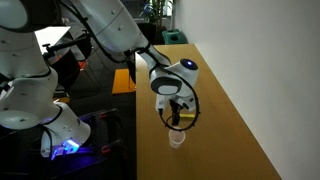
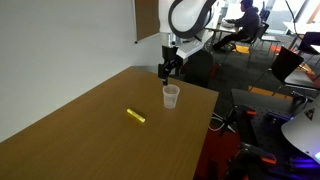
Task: Move the cup from the right side of the yellow marker to the left side
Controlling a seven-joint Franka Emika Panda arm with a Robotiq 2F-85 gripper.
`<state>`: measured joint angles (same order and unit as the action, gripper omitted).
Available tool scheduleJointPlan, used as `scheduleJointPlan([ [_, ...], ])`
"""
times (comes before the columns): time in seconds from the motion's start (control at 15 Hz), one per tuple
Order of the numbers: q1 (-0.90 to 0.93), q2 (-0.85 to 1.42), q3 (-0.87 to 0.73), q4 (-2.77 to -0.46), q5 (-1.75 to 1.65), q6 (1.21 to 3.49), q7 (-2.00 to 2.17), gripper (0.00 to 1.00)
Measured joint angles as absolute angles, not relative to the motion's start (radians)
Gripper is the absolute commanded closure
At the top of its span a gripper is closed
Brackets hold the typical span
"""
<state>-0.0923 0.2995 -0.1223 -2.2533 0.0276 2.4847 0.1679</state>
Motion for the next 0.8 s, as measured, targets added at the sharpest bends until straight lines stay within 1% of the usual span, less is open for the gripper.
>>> scheduleJointPlan([
  [0.33,-0.092,0.406,-0.122,-2.21,0.035,2.588,0.21,0.0],
  [0.8,-0.091,0.515,-0.123,-2.147,0.049,2.603,0.264,0.0],
])
